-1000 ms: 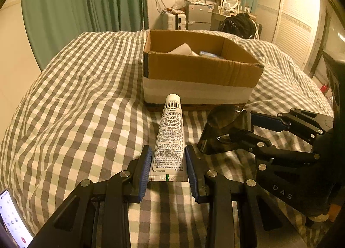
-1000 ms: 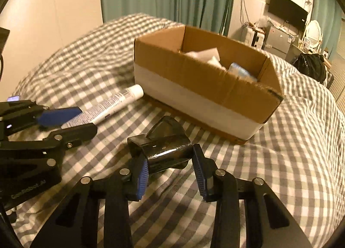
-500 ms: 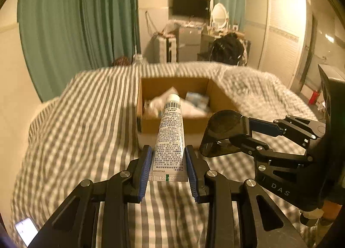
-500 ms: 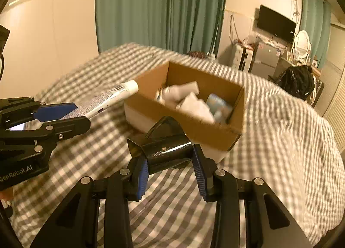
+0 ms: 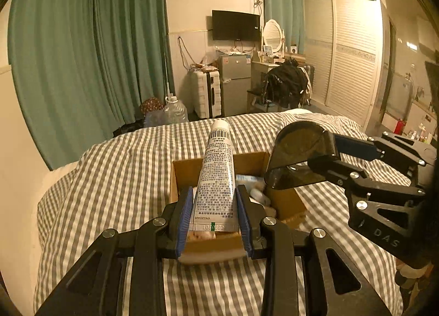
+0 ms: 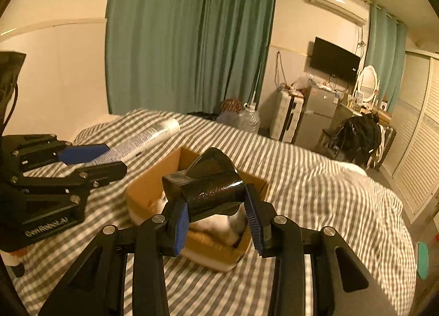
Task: Organize objects
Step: 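Lower tube and black case into the box and open both grippers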
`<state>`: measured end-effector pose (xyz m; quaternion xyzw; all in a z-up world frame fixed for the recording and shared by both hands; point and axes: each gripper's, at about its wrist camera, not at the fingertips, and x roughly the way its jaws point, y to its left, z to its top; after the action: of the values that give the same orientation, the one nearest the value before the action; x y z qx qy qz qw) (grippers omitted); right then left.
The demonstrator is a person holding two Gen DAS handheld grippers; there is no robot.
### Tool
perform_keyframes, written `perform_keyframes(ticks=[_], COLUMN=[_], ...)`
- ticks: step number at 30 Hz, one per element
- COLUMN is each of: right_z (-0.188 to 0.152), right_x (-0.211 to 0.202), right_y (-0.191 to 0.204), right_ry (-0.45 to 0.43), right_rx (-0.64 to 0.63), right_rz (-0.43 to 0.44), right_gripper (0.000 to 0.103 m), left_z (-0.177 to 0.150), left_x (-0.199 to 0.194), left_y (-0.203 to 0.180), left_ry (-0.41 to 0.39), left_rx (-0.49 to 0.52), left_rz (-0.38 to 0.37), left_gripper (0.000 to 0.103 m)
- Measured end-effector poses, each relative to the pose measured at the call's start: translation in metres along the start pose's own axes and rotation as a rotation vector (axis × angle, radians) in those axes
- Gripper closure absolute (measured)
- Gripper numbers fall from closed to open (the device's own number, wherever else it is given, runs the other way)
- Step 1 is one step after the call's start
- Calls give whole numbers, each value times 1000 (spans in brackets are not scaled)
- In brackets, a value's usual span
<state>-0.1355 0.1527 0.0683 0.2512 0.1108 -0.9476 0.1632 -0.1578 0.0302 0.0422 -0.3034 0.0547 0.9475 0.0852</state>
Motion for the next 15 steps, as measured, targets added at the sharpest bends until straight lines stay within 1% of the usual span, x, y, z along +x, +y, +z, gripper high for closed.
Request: perform_keyframes(ticks=[3, 7, 11, 15], right_z=[13, 25, 29, 28], right_x=[9, 32, 60, 95], right_y=[-7, -17, -27, -36], right_ry=[-5, -5, 14, 53], right_rx=[3, 19, 45, 56], right_rz=[-2, 1, 13, 21], right_gripper=[66, 66, 66, 66], left_z=[12, 17, 16, 11], left_x=[20, 47, 77, 110], left_y=[0, -1, 0, 3], left_ry=[10, 36, 72, 104], left_rx=[0, 5, 17, 17], left_rz=[4, -1, -2, -1], left_gripper=[71, 71, 71, 71])
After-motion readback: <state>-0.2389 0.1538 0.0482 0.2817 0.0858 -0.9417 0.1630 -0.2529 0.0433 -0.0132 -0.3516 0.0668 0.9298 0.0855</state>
